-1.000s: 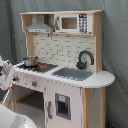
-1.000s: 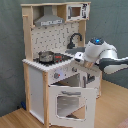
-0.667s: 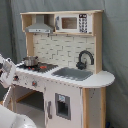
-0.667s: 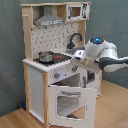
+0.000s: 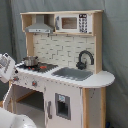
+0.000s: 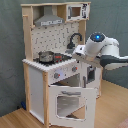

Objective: Play with the kitchen

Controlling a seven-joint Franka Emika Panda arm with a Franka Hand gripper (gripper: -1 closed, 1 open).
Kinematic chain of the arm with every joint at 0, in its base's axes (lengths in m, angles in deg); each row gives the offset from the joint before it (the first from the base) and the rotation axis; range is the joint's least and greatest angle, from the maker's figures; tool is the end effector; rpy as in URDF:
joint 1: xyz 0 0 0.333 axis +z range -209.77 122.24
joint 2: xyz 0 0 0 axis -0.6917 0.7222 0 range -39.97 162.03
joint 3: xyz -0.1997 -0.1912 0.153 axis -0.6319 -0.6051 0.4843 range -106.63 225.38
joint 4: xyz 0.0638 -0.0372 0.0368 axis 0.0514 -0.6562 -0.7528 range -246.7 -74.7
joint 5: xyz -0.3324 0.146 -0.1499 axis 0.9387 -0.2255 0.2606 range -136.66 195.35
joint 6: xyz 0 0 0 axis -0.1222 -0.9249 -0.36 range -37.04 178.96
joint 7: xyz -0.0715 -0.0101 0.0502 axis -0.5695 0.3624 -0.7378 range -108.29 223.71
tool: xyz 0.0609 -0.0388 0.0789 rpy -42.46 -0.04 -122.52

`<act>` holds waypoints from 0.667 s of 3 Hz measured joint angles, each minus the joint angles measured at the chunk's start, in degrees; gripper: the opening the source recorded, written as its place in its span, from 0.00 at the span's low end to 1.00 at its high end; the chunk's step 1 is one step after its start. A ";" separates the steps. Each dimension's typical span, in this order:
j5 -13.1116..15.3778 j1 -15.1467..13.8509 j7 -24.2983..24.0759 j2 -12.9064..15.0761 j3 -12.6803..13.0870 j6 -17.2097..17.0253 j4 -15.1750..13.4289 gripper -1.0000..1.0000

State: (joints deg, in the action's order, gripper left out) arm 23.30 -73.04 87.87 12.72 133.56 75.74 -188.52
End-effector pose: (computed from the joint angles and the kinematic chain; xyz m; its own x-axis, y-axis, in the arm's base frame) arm 0.2731 0.4415 0.4999 0.3873 0.9031 -0.1854 0.7482 -0.1904 0.6355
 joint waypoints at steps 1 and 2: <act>3.36 -0.25 -1.35 -2.03 -0.38 -3.66 2.16 1.00; 8.24 -1.44 -2.30 -4.19 -0.38 -6.57 4.67 1.00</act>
State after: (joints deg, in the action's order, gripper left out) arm 31.54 -74.48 85.56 8.53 133.18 69.18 -183.86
